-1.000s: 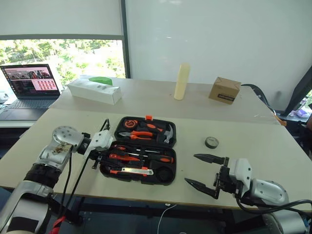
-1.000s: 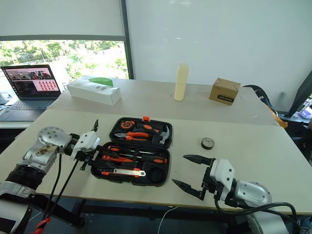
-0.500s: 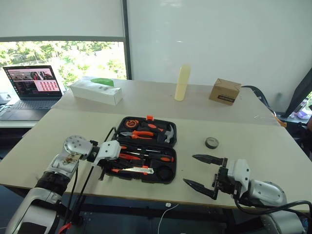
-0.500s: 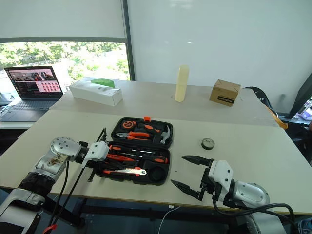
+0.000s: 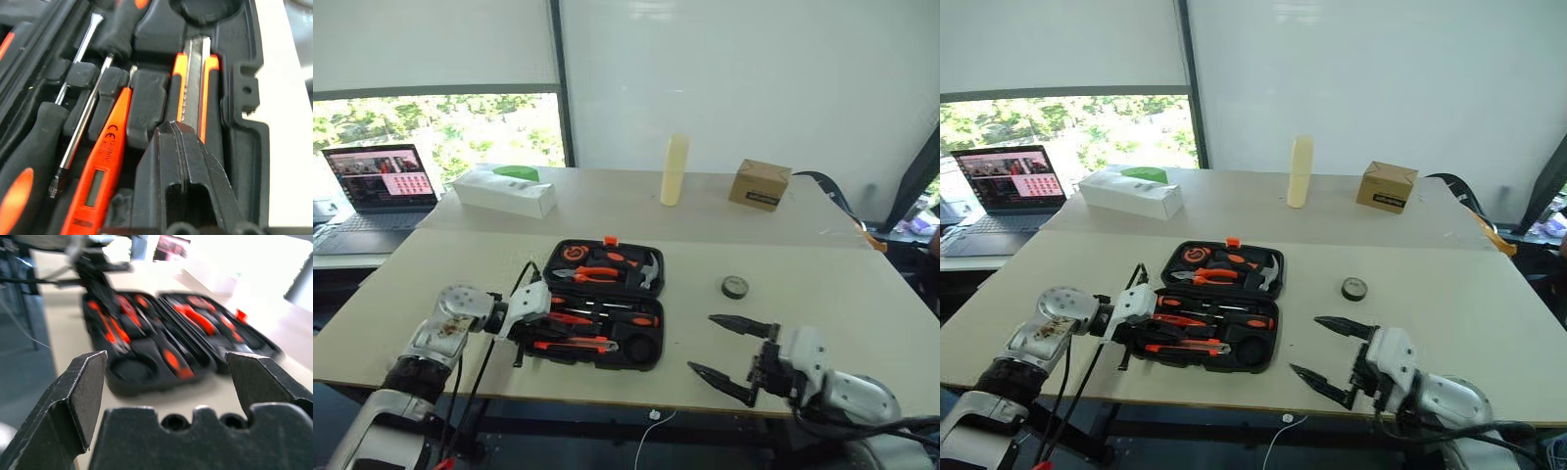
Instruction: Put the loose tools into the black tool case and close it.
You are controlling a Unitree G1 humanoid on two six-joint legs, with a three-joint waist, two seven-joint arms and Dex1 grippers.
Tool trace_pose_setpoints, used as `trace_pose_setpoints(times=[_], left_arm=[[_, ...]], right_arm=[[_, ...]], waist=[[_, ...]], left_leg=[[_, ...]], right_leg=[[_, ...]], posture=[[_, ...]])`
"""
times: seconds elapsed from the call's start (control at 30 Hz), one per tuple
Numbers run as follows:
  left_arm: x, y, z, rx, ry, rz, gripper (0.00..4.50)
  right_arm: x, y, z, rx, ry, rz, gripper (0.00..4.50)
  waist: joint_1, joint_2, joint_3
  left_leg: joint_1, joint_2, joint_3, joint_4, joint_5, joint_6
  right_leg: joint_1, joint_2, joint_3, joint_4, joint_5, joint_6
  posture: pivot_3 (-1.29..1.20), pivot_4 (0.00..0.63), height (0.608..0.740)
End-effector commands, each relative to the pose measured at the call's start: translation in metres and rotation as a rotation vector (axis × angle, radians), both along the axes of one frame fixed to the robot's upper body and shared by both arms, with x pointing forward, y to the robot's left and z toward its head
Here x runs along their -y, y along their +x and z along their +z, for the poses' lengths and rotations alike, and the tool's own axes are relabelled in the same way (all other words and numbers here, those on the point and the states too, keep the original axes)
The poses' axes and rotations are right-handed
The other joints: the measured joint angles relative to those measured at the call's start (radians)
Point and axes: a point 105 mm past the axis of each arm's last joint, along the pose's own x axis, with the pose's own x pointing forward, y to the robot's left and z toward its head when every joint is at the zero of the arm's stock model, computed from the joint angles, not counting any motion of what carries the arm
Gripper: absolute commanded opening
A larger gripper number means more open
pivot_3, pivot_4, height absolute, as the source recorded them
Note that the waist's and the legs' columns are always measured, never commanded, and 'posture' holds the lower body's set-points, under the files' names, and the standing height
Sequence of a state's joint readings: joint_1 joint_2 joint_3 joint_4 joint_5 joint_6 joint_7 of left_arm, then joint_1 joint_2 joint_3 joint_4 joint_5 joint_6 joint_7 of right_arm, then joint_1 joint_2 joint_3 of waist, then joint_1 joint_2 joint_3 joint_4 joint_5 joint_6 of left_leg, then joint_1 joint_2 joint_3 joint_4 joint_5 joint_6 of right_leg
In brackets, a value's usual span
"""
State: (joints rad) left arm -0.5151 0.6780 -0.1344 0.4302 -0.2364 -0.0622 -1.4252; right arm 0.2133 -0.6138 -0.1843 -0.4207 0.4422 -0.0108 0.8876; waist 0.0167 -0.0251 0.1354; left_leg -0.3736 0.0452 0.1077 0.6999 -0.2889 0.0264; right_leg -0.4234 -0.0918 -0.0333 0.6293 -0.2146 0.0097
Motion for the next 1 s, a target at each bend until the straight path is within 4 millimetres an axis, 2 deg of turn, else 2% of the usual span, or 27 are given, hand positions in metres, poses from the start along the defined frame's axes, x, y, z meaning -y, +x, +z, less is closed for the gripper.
trace_pose_setpoints(times=[0.03,0.13,0.23,0.33,0.5,0.57,0.67,0.77,0.8,0.93,1.0], left_arm=[[-0.020,0.000,0.045,0.140,-0.172,0.052,1.08],[-0.044,-0.016,0.067,0.187,-0.256,0.044,2.19],[-0.063,-0.023,0.068,0.151,-0.235,0.105,3.26],[-0.079,-0.023,0.073,0.120,-0.313,0.205,4.33],[-0.075,-0.021,0.071,0.041,-0.355,0.240,4.43],[-0.072,-0.020,0.069,0.038,-0.357,0.241,4.43],[-0.066,-0.019,0.067,0.028,-0.354,0.233,4.43],[-0.060,-0.017,0.065,0.036,-0.344,0.223,4.43],[-0.057,-0.018,0.064,0.036,-0.341,0.217,4.43],[-0.052,-0.020,0.063,0.036,-0.339,0.206,4.43],[-0.051,-0.022,0.061,0.035,-0.332,0.202,4.50]], right_arm=[[0.041,-0.012,0.004,0.020,-0.041,-0.158,4.50],[0.072,-0.024,-0.005,-0.017,-0.080,-0.281,4.50],[0.086,-0.028,-0.007,-0.027,-0.098,-0.339,4.50],[0.088,-0.007,0.004,-0.074,-0.085,-0.360,4.50],[0.064,0.053,0.019,-0.252,-0.196,-0.317,4.50],[0.058,0.072,0.017,-0.340,-0.299,-0.332,4.50],[0.048,0.102,0.015,-0.444,-0.340,-0.354,4.50],[0.037,0.132,0.010,-0.471,-0.415,-0.350,4.50],[0.036,0.141,0.009,-0.464,-0.442,-0.356,4.50],[0.031,0.156,0.003,-0.455,-0.525,-0.318,4.50],[0.030,0.159,-0.002,-0.479,-0.546,-0.306,3.97]], waist=[[0.000,-0.004,0.002],[-0.007,-0.005,0.003],[-0.017,-0.004,0.003],[-0.023,-0.004,0.003],[-0.035,-0.006,0.006],[-0.034,-0.006,0.006],[-0.026,-0.007,0.006],[-0.024,-0.007,0.006],[-0.023,-0.007,0.006],[-0.021,-0.006,0.006],[-0.023,-0.006,0.006]], left_leg=[[-0.002,0.000,0.000,0.000,0.000,0.000],[-0.006,0.001,-0.002,0.000,0.000,0.000],[-0.003,0.002,-0.001,-0.001,-0.001,0.001],[0.002,0.003,0.000,-0.003,-0.001,0.001],[0.004,0.002,0.003,-0.002,0.001,0.001],[0.004,0.003,0.003,-0.002,0.001,0.001],[0.003,0.002,0.003,-0.005,0.001,0.001],[-0.009,0.000,0.003,-0.004,0.000,0.001],[-0.016,-0.001,0.002,-0.004,0.000,0.001],[-0.026,-0.002,0.006,-0.002,0.004,-0.004],[-0.034,-0.003,0.006,-0.001,0.003,-0.004]], right_leg=[[-0.001,0.000,-0.001,-0.001,0.000,0.000],[-0.003,0.000,-0.003,-0.002,0.000,0.000],[-0.002,0.000,-0.001,-0.003,0.000,0.000],[0.000,0.000,0.002,-0.003,-0.004,0.007],[0.000,0.001,0.008,-0.002,-0.003,0.004],[-0.002,0.002,0.010,-0.001,-0.002,0.001],[-0.003,0.003,0.007,-0.002,0.002,-0.003],[-0.013,0.003,0.005,-0.001,0.002,-0.003],[-0.019,0.002,0.005,-0.002,0.002,-0.002],[-0.023,0.000,-0.002,-0.002,0.003,0.000],[-0.031,-0.001,-0.002,-0.004,0.005,0.003]], posture=[[0.00,0.150,0.740],[0.00,0.150,0.740],[0.00,0.150,0.740],[0.00,0.150,0.740],[0.00,0.150,0.740],[0.00,0.150,0.740],[0.00,0.150,0.740],[0.00,0.150,0.740],[0.00,0.150,0.740],[0.00,0.150,0.740],[0.00,0.150,0.740]])
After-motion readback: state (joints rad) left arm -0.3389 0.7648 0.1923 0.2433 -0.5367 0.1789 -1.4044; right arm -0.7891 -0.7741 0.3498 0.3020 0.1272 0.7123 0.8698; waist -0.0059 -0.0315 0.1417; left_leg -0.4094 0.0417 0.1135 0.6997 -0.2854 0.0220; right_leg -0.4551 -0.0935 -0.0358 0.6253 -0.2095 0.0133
